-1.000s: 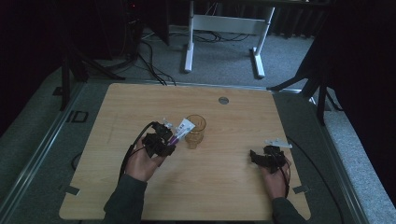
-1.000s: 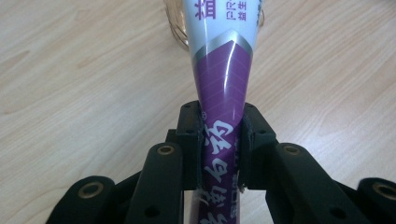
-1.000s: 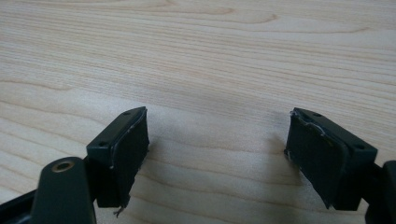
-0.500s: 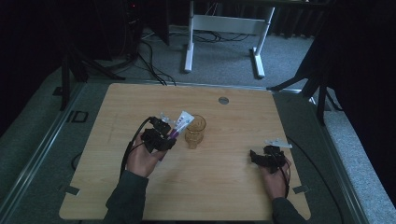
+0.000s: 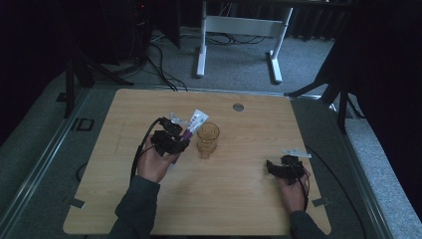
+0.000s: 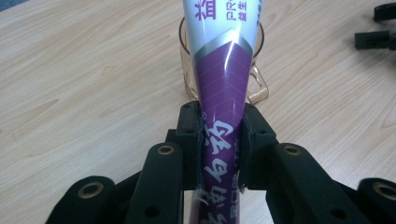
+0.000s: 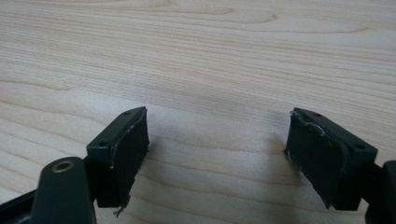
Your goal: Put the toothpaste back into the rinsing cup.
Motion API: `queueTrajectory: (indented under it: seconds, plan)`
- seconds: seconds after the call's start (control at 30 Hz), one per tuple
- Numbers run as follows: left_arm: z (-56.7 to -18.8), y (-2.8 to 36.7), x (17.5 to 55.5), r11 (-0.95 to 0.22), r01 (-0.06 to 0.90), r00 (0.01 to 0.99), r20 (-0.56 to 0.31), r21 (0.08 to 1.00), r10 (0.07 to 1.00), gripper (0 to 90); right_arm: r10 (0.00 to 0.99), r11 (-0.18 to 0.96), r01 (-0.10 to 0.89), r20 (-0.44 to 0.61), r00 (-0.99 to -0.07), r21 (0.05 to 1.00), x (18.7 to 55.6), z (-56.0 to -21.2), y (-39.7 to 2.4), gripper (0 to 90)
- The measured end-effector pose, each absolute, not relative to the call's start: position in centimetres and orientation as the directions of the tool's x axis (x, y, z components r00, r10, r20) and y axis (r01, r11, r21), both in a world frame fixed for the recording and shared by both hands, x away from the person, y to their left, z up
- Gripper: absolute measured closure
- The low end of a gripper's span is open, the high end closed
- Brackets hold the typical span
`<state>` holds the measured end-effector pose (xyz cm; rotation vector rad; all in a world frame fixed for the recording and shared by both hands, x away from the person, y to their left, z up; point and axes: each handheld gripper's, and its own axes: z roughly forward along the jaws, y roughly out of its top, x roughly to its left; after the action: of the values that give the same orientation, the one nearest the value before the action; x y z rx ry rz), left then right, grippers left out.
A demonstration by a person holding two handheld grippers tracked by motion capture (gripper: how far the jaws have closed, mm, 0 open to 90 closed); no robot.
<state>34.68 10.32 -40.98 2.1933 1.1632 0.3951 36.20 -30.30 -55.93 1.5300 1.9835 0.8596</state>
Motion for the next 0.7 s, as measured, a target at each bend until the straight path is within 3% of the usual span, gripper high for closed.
queueTrajectory:
  seconds: [0.7]
  plan:
    - [-40.6, 10.6, 36.1, -0.411, 0.566, 0.592, -0.005, 0.715, 0.806, 73.3, 0.967, 0.175, 0.66, -0.002, -0.254, 0.731, 36.2, -55.9, -30.3, 20.8]
